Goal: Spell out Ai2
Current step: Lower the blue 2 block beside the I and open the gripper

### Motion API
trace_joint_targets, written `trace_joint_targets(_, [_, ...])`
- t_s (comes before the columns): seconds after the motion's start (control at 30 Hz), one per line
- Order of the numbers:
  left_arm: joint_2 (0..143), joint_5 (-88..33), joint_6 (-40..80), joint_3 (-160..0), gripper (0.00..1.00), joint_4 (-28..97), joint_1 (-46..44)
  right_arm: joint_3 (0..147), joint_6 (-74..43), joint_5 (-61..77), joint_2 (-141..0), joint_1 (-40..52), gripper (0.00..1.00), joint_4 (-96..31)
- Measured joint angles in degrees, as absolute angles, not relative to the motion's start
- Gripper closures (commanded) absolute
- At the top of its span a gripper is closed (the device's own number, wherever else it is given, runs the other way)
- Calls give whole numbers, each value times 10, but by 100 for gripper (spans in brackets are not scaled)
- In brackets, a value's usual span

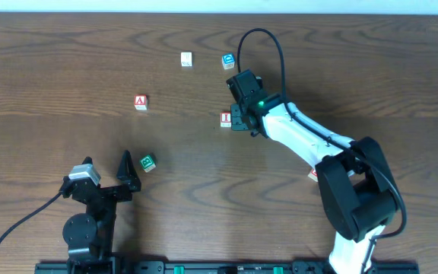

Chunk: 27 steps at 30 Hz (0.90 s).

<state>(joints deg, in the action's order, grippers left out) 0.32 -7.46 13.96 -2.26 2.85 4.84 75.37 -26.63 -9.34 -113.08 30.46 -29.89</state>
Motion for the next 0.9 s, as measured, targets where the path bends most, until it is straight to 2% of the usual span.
trace_joint_targets(0.2, [3,-74,140,-23,5,29,48,754,-268,-98,-1131,313,98,-297])
trace_joint_targets(0.27, [3,-75,140,-23,5,29,48,754,-268,-100,-1131,313,82,-297])
trace_joint_targets(0.3, [3,-75,140,-23,5,29,48,754,-268,-101,-1131,313,79,-297])
trace_joint_targets(0.37, [3,-74,140,-23,5,29,48,754,-268,-102,-1131,313,83,-297])
trace_joint_targets(0.43, [3,-75,140,-23,4,29,48,754,-268,-102,-1131,313,82,-297])
trace_joint_targets(0.5, [3,-74,140,-23,5,28,48,754,-268,-102,-1131,313,66,-297])
trace_joint_targets(0.63, [3,-75,140,-23,5,29,48,754,-269,-105,-1131,313,49,-298])
trace_joint_targets(0.9, [3,-74,140,-23,5,29,48,754,-272,-106,-1131,313,50,-304])
